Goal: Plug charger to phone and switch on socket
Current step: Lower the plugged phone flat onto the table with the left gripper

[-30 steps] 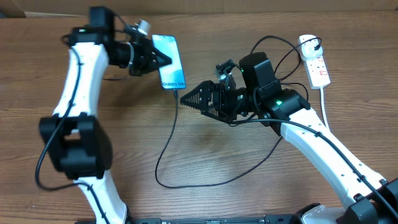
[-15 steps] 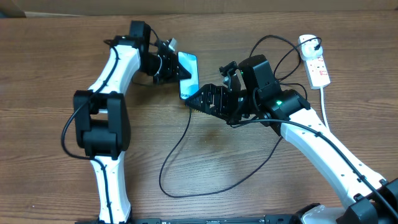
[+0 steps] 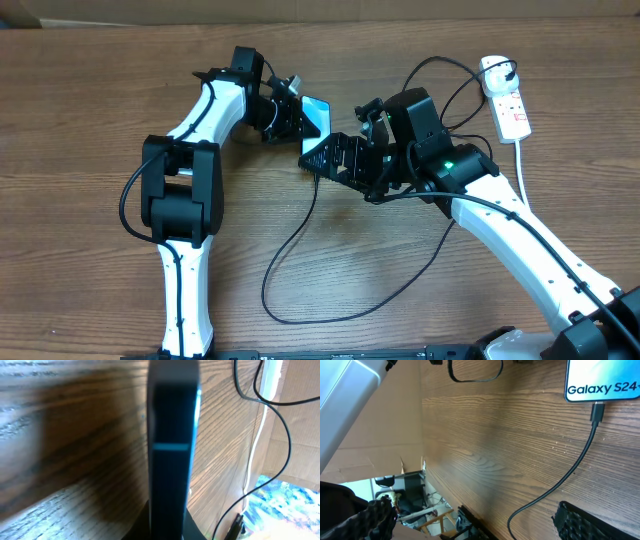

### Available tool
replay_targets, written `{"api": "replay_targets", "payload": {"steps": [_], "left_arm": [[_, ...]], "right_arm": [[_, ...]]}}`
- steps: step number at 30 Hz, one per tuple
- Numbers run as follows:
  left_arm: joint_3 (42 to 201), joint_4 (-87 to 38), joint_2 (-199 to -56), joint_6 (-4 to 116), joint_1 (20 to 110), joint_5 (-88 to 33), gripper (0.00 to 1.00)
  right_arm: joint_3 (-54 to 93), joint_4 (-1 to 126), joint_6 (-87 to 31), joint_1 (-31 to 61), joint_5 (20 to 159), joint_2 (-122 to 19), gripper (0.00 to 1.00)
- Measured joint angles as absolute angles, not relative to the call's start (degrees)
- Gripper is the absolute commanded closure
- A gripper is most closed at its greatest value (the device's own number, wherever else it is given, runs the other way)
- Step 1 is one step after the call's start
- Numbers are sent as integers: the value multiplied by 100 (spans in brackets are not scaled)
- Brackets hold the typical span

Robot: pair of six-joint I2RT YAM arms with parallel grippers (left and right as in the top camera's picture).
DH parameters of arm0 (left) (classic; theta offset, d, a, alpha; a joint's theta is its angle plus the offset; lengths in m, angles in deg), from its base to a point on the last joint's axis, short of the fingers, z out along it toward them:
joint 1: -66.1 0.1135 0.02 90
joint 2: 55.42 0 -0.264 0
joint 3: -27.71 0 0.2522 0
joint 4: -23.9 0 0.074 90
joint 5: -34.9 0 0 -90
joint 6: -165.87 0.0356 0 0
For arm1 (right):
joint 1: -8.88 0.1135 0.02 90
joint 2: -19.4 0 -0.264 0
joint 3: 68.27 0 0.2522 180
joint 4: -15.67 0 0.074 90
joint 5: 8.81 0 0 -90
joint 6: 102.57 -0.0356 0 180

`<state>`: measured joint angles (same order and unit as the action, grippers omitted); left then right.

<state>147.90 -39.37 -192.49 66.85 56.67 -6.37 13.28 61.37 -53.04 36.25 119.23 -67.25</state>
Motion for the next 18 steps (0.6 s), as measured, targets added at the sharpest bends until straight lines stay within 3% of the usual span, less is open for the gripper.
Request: {"api": "replay_targets", "payload": {"steps": [10, 13, 18], "left_arm": [[14790, -3972, -19249, 6511, 5669, -1012, 95], [14790, -4003, -19249, 6480, 5669, -1133, 85], [14790, -4082, -19249, 6445, 5669, -1533, 76]], "right_arm": [[1328, 6139, -5306, 3623, 11908, -6725, 0], [1328, 6139, -5306, 3625, 11906, -6725, 0], [1328, 6141, -5308, 3625, 11904, -6725, 0]]}}
